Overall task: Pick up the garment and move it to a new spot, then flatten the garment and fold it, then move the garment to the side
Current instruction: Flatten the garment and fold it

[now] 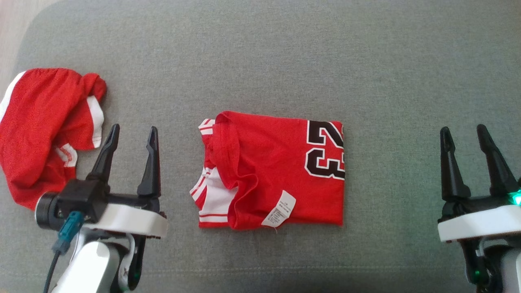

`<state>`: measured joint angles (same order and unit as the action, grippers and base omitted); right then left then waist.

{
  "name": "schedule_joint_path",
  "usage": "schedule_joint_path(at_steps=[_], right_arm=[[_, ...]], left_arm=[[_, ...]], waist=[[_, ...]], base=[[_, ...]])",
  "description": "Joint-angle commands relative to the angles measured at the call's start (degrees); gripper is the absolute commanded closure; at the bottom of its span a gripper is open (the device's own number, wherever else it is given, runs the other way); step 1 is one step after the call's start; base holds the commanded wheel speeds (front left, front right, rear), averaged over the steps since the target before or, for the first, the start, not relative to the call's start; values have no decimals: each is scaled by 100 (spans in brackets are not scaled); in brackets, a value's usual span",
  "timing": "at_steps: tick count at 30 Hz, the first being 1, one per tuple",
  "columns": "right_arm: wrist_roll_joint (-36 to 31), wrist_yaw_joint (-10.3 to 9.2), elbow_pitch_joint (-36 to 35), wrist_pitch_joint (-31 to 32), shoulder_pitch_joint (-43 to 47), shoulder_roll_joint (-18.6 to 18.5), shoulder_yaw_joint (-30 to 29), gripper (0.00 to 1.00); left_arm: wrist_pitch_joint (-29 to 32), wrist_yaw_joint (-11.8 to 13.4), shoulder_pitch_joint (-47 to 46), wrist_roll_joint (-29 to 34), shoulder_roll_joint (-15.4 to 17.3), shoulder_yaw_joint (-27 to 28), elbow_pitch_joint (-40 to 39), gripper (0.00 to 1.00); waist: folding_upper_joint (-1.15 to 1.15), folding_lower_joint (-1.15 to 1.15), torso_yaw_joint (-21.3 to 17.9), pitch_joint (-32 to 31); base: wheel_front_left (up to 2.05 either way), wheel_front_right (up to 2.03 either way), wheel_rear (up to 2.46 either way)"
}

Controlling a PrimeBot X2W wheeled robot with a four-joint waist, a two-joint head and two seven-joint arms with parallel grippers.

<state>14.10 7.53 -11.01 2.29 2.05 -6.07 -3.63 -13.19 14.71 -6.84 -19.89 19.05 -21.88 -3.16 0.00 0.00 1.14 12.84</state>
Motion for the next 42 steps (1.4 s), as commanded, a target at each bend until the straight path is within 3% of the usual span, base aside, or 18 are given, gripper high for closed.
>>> schedule_joint_path(at_steps=[1, 3, 4, 5, 6, 13, 26, 42], right_arm=[[-36, -4, -229, 18, -65, -29, 99, 0], [-66, -4, -218, 31, -63, -41, 103, 0], [-70, -4, -214, 35, -63, -40, 104, 9], [-96, -4, -202, 57, -59, -45, 100, 65], [-96, -4, -191, 78, -55, -43, 104, 100], [-81, -4, 78, 206, -216, -73, 632, 100], [628, -4, 1992, -29, -1333, 211, 3325, 100], [1465, -4, 3655, -586, -2471, 318, 4565, 100]], left_arm=[[0, 43, -197, 5, 160, 189, -186, 0], [-4, 46, -200, 4, 160, 181, -179, 0], [-6, 47, -201, 3, 160, 178, -175, 0], [-9, 49, -202, 3, 160, 175, -169, 0], [-12, 49, -204, 3, 159, 170, -164, 0], [-30, 51, -226, -3, 162, 153, -163, 0], [-81, -28, -381, -25, 77, 57, -53, 0], [-156, -128, -542, -20, -41, 52, 78, 0]], waist=[[0, 0, -1, 1], [0, 0, 1, -1], [0, 0, 1, -2], [0, 0, 1, -8], [0, 0, 2, -11], [0, 0, 2, -11], [0, 0, 249, 96], [0, 0, 545, 327]], base=[[0, 0, 0], [0, 0, 0], [0, 0, 0], [0, 0, 0], [0, 0, 0], [0, 0, 0], [0, 0, 0], [0, 0, 0]])
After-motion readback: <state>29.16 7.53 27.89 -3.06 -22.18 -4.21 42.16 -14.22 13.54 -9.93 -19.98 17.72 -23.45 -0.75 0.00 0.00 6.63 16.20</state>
